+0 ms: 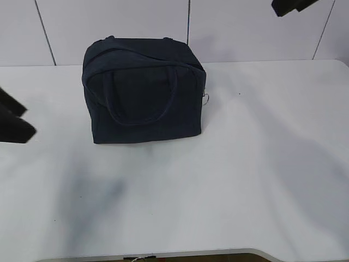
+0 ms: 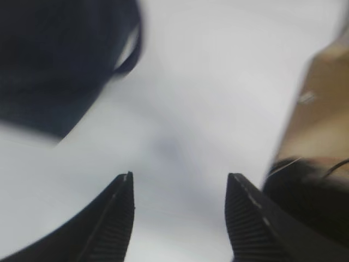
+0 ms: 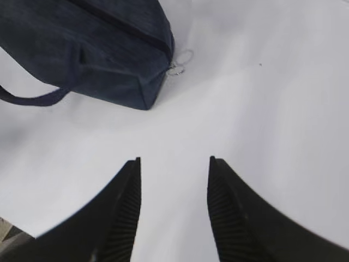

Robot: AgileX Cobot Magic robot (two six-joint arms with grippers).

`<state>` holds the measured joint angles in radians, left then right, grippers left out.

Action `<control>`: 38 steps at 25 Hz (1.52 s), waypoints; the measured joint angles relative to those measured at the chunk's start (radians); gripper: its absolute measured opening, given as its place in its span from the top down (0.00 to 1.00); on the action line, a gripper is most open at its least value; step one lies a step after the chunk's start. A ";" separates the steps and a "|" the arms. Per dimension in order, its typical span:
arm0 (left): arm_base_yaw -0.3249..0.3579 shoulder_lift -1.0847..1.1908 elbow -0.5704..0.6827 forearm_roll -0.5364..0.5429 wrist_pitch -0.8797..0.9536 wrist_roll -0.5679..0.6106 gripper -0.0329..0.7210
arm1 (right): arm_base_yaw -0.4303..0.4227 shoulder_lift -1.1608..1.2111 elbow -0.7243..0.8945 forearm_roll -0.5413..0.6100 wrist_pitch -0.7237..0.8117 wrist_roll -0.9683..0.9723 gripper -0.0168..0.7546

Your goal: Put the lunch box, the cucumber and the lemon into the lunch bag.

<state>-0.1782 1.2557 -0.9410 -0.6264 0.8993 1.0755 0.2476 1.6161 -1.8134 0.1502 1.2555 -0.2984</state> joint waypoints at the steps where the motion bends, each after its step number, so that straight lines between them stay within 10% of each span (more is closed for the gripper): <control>1: 0.000 -0.025 0.000 0.117 -0.024 -0.090 0.44 | 0.000 -0.022 0.016 -0.009 0.000 0.000 0.55; 11: 0.000 -0.341 0.000 0.635 -0.029 -0.672 0.44 | 0.000 -0.311 0.199 -0.017 0.002 -0.001 0.55; 38: 0.000 -1.085 0.220 0.569 0.227 -0.987 0.44 | 0.000 -1.243 1.083 -0.066 -0.136 0.134 0.55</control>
<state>-0.1782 0.1709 -0.7208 -0.0575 1.1260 0.0889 0.2476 0.3736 -0.7305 0.0842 1.1200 -0.1639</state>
